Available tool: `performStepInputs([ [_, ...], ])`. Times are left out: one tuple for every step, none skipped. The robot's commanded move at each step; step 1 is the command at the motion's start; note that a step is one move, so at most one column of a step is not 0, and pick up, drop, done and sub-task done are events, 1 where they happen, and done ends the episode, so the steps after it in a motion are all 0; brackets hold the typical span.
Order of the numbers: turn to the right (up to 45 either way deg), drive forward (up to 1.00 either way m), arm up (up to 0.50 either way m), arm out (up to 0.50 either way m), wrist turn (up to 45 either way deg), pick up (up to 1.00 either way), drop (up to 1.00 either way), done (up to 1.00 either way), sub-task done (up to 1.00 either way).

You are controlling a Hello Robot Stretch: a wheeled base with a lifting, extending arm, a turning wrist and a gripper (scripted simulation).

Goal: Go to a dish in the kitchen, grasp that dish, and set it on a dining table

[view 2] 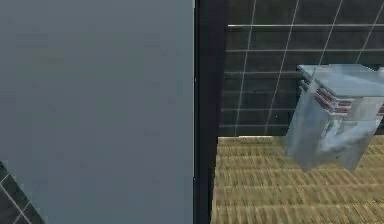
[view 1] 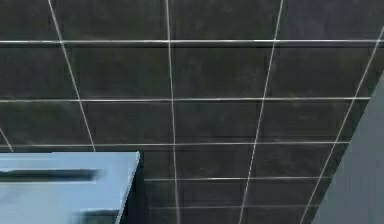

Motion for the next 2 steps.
performStepInputs([
  [0.0,0.35,0.0,0.0,0.0,0.0,0.0,0.0,0.0],
  [-45.0,0.0,0.0,0.0,0.0,0.0,0.0,0.0,0.0],
])
